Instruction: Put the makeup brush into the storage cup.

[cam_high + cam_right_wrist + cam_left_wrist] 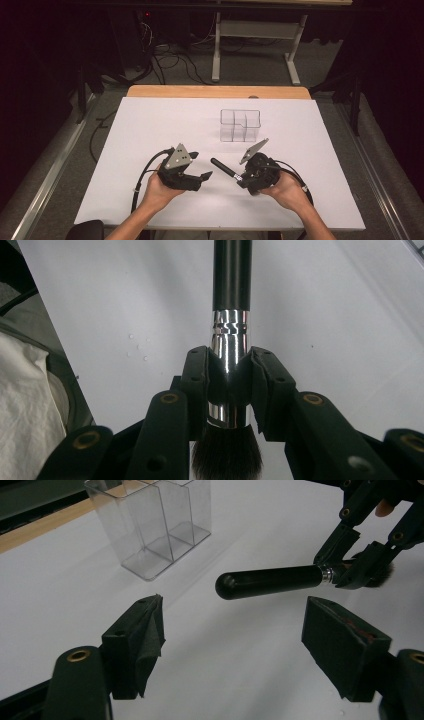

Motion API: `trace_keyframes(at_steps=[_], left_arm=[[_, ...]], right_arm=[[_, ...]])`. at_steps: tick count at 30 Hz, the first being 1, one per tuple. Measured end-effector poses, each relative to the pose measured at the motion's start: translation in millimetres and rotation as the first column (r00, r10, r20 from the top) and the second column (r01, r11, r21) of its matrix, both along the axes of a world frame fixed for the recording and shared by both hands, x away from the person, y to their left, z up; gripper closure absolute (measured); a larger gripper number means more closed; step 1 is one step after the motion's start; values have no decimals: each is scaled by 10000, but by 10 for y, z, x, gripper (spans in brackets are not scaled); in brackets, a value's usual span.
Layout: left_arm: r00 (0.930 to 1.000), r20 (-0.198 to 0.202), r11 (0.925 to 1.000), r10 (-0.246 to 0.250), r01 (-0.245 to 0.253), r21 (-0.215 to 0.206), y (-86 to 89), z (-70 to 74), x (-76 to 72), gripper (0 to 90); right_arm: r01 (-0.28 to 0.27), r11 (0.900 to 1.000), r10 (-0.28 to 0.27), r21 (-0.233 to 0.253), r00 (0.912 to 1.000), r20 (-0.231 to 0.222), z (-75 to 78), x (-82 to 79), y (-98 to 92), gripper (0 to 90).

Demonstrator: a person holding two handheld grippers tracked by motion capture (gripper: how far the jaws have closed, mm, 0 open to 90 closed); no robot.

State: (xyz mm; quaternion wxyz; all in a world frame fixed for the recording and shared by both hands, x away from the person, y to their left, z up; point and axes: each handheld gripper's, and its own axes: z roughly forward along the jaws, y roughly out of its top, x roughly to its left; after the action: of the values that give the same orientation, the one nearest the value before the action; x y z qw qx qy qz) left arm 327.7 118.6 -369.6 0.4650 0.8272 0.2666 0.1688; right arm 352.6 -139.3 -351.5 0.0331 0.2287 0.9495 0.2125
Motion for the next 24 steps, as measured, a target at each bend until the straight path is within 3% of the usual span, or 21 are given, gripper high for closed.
trace_keyframes(at_steps=[16,24], left_arm=[[9985,97,9969,-531,525,580,-221,-19,29,235],[9970,133,9918,-760,742,1037,-308,-65,29,229]], right_arm=[[-206,9997,205,-138,9997,-130,9,-11,29,726],[-307,9992,300,-274,9992,-264,-7,-10,48,726]])
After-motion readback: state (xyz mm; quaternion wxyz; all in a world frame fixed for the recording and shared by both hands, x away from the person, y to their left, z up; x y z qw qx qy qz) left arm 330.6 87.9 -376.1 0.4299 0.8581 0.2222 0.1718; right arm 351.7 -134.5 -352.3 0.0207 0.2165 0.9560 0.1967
